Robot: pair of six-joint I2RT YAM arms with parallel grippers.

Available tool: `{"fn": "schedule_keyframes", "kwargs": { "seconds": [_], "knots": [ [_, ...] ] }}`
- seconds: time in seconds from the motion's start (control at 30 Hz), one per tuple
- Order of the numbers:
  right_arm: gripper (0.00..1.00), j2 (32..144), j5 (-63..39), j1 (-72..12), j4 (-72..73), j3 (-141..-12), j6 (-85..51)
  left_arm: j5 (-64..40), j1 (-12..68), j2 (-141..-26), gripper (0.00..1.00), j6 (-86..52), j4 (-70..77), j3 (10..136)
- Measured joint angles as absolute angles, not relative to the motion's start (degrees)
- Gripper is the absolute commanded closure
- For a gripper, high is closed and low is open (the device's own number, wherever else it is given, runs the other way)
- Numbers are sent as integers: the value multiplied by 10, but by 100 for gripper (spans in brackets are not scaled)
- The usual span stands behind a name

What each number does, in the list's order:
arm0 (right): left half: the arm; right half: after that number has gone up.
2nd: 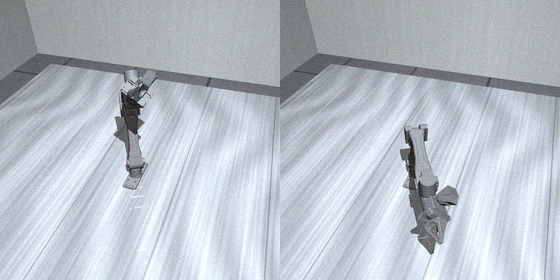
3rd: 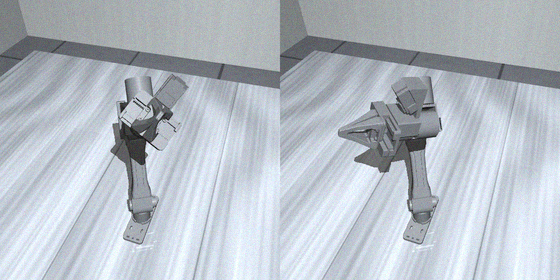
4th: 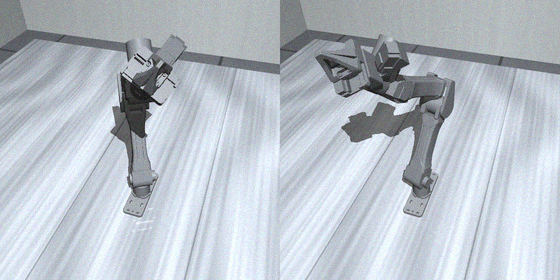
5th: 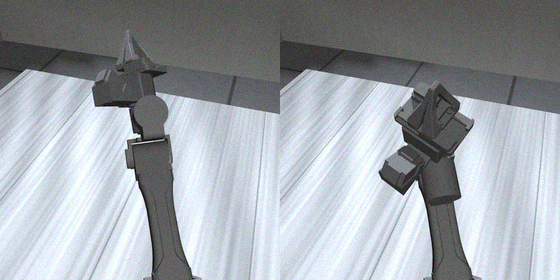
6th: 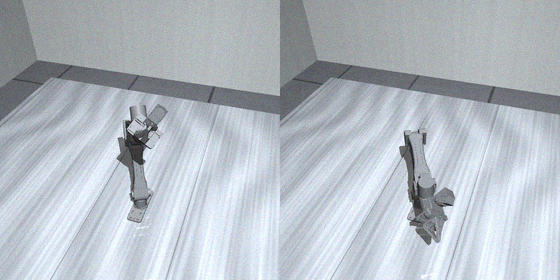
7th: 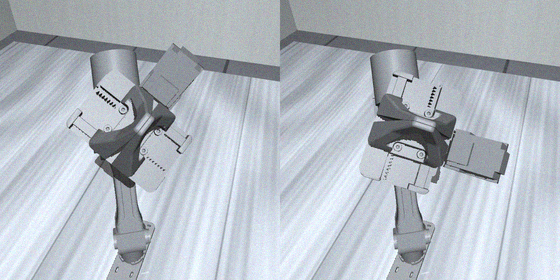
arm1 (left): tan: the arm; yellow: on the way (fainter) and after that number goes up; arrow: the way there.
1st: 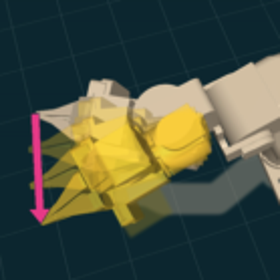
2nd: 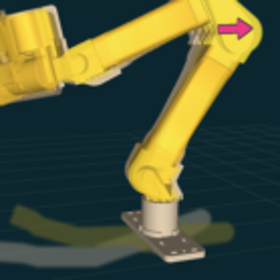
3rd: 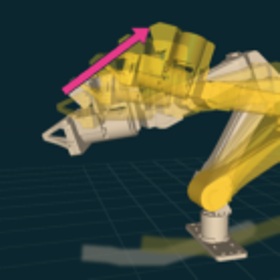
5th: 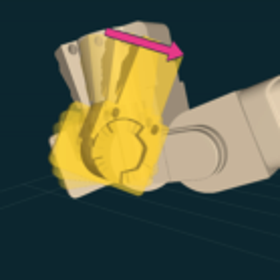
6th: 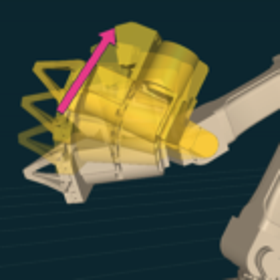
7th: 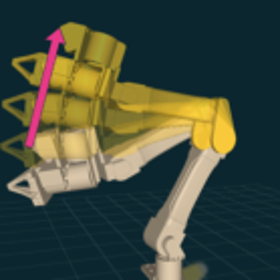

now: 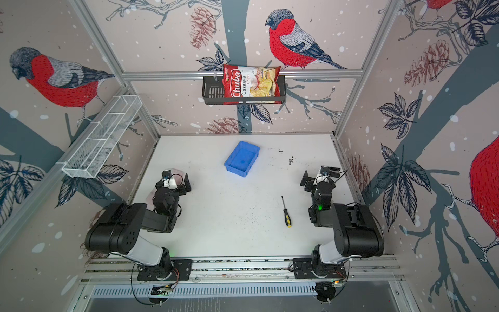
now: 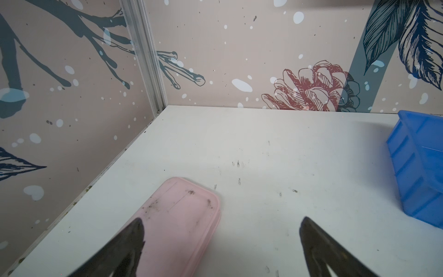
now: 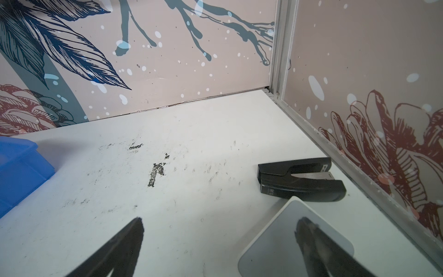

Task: Put the screwdriver in the bin
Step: Pick up the screwdriver from the middle-right of the table.

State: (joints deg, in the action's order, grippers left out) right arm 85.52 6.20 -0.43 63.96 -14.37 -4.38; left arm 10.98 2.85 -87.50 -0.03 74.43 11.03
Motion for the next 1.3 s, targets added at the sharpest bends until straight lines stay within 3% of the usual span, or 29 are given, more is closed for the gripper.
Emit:
{"fn": "schedule_keyframes", "kwargs": {
  "seconds": [0.3,0.57,0.93,1.3],
  "knots": [
    [0,791,88,-19,574,-176,-44,49,45,-728,1,33,660,129],
    [0,665,131,-76,421,-214,-46,-58,111,-627,1,60,539,154],
    [0,551,198,-262,145,-284,-107,-150,243,-499,1,100,364,170],
    [0,555,267,-453,-91,-323,-268,-211,347,-457,1,179,220,190]
  ]
}}
